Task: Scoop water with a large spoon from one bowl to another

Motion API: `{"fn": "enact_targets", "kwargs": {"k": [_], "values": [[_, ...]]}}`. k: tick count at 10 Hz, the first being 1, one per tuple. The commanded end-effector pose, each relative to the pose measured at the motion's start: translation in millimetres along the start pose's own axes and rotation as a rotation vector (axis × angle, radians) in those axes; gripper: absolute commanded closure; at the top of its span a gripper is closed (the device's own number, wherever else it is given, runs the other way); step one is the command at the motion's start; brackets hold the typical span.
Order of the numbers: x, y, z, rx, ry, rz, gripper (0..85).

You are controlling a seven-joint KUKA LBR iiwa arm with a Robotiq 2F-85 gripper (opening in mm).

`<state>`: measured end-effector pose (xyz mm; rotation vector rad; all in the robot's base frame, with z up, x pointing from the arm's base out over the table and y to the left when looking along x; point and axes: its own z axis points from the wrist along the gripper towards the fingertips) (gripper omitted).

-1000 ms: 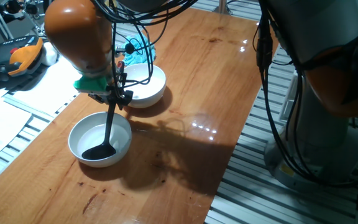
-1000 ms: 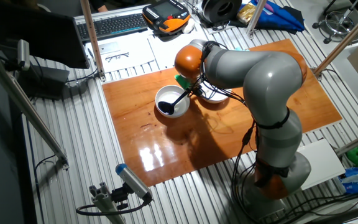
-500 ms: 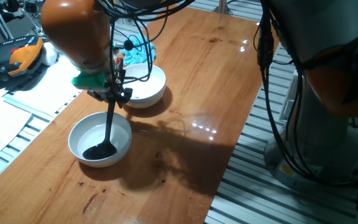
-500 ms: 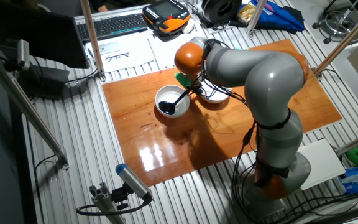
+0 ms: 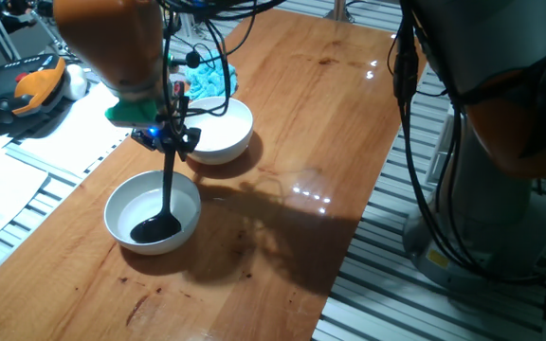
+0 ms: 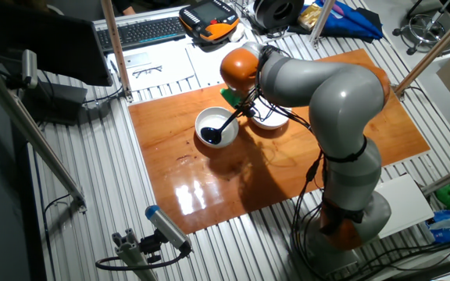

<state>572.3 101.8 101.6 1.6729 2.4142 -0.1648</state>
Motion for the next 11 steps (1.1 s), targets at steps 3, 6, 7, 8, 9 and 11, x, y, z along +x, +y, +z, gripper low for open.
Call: {"fn": "enact_targets", "kwargs": {"k": [3,6,7,8,9,11], "values": [[-0.4,-1.6,-7.0,0.012,0.01,-0.018,85.0],[0.5,-1.9,-12.5,0.024,0.012,-0.026,85.0],[0.7,-2.2,-13.2,0.021,0.017,-0.024,85.0],[0.6,-2.5,-14.1,0.006,0.026,-0.021,85.0],[0.3,-2.7,-15.9,0.002,0.031,-0.022,85.0],[1.5,-2.4,-21.4,-0.001,0.045,-0.022,85.0]]}}
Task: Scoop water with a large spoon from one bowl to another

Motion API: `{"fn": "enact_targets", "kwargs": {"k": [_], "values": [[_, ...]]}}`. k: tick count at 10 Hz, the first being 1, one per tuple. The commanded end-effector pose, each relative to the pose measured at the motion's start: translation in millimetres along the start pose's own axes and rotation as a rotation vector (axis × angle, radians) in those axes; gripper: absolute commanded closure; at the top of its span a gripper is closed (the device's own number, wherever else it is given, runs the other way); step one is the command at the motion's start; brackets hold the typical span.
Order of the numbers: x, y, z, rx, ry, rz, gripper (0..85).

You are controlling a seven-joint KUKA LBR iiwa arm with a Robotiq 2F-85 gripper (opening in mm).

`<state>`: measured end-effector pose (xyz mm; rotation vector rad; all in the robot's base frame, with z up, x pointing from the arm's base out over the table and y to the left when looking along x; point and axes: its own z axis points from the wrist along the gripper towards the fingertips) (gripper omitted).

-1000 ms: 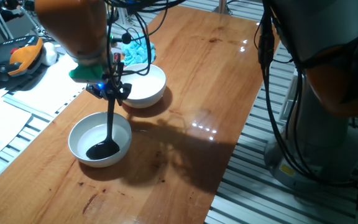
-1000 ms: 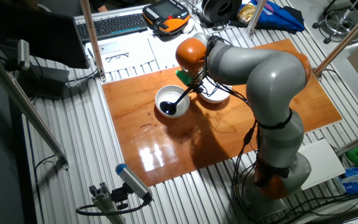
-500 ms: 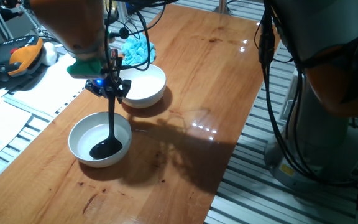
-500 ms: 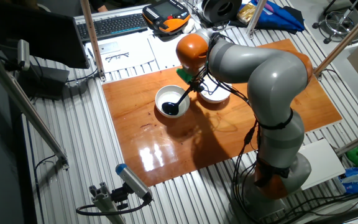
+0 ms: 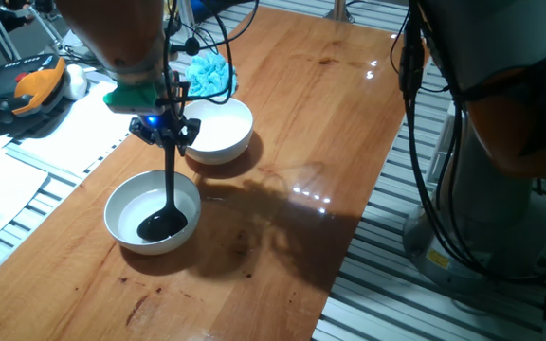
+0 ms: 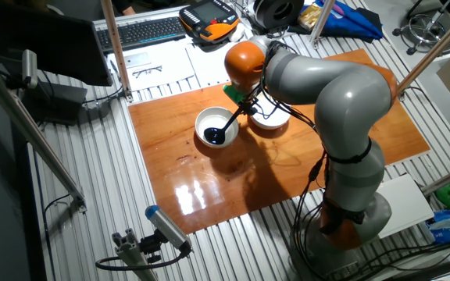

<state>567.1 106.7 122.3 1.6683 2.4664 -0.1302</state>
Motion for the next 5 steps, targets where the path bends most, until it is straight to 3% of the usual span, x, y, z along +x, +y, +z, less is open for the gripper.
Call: {"fn": "enact_targets", "kwargs": {"k": [1,5], "values": [[0.4,-0.3,-2.2,-0.002,0.008,0.001,85.0],[1.8,-1.6,-10.0,-0.017,0.032,-0.005,85.0]]}}
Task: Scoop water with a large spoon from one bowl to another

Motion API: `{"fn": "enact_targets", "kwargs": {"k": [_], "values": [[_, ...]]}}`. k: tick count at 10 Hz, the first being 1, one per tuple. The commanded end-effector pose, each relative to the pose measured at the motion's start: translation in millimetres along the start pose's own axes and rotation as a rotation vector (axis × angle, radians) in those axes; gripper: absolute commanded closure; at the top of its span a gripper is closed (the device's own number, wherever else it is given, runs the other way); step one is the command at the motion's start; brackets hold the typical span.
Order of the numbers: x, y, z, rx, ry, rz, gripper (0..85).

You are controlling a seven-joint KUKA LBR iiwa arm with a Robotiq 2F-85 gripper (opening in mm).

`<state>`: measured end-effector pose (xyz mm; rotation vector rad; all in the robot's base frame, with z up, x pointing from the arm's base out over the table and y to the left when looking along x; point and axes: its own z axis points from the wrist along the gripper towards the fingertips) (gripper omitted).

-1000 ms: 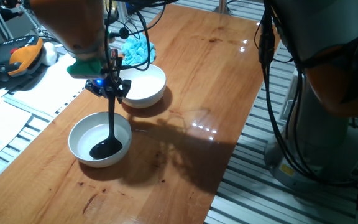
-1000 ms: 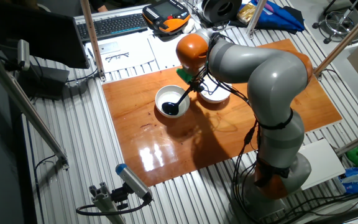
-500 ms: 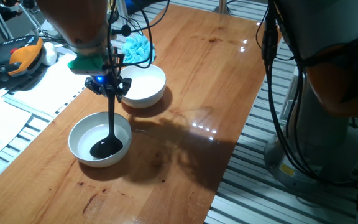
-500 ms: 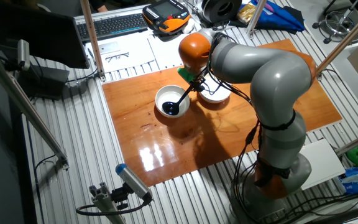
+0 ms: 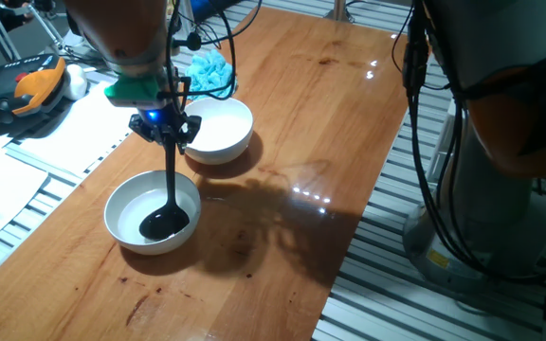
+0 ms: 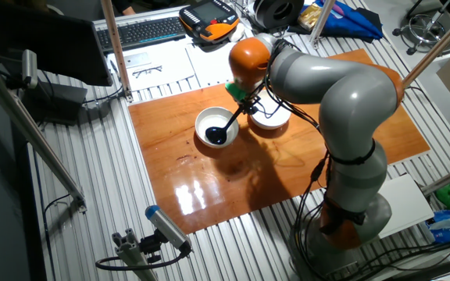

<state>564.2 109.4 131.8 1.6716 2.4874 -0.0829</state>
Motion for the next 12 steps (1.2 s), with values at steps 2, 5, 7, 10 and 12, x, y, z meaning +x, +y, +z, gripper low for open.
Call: {"fn": "enact_targets", "kwargs": {"k": [2,5,7,10,12], "values": [[2.2,0.5,-4.9,-0.014,0.01,0.009,85.0],[5.5,-0.6,-15.1,-0.022,0.026,0.003,85.0],[9.0,0.3,-22.1,-0.031,0.024,0.003,85.0],[12.5,0.5,-30.0,-0.016,0.027,-0.021,85.0],[13.6,0.3,-33.2,-0.014,0.041,-0.031,85.0]]}}
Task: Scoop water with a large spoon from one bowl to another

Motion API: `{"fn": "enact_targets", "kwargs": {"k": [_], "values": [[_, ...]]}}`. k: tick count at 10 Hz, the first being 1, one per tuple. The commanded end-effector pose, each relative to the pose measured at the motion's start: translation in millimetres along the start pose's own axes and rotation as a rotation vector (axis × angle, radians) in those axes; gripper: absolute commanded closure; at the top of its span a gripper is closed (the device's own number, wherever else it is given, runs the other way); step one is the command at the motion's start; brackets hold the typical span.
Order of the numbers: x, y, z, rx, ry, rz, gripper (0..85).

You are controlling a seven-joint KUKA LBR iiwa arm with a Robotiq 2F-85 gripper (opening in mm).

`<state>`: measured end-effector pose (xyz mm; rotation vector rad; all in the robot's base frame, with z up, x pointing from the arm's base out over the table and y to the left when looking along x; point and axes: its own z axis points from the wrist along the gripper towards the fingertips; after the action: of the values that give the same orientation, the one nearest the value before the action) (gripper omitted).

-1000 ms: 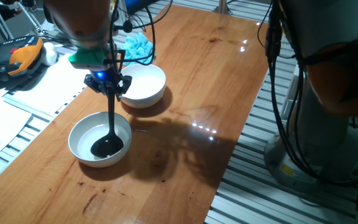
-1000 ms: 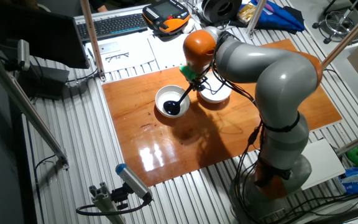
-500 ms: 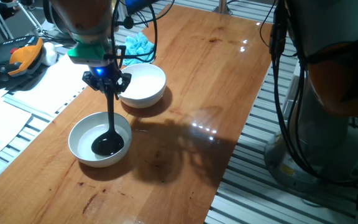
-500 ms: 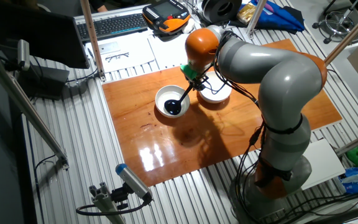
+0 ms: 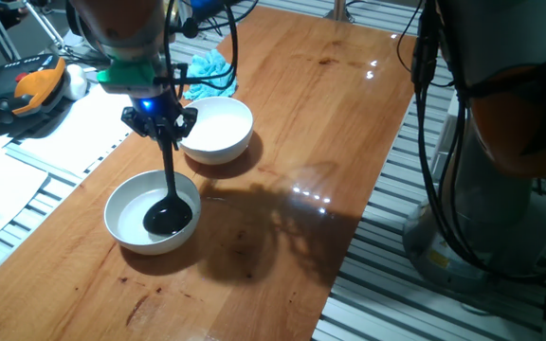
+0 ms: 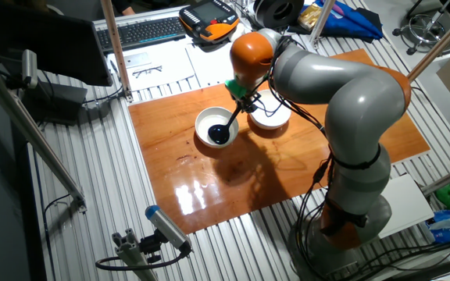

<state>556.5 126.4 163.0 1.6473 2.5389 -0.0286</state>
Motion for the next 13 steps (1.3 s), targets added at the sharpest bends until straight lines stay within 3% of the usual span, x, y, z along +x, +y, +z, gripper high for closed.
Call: {"fn": "enact_targets", "kwargs": {"k": [1,4,6,7,10,12,13], "values": [[0.6,0.6,-1.9,-0.007,0.011,0.004,85.0],[6.4,2.7,-7.7,-0.011,0.021,0.008,85.0],[8.1,3.6,-8.8,-0.039,0.044,0.018,85.0],[7.9,3.9,-8.3,-0.069,0.059,0.036,85.0],[8.4,5.7,-4.9,-0.122,0.064,0.055,85.0],[8.1,7.3,-2.8,-0.176,0.077,0.073,85.0],[8.3,7.4,-2.4,-0.186,0.079,0.075,85.0]]}}
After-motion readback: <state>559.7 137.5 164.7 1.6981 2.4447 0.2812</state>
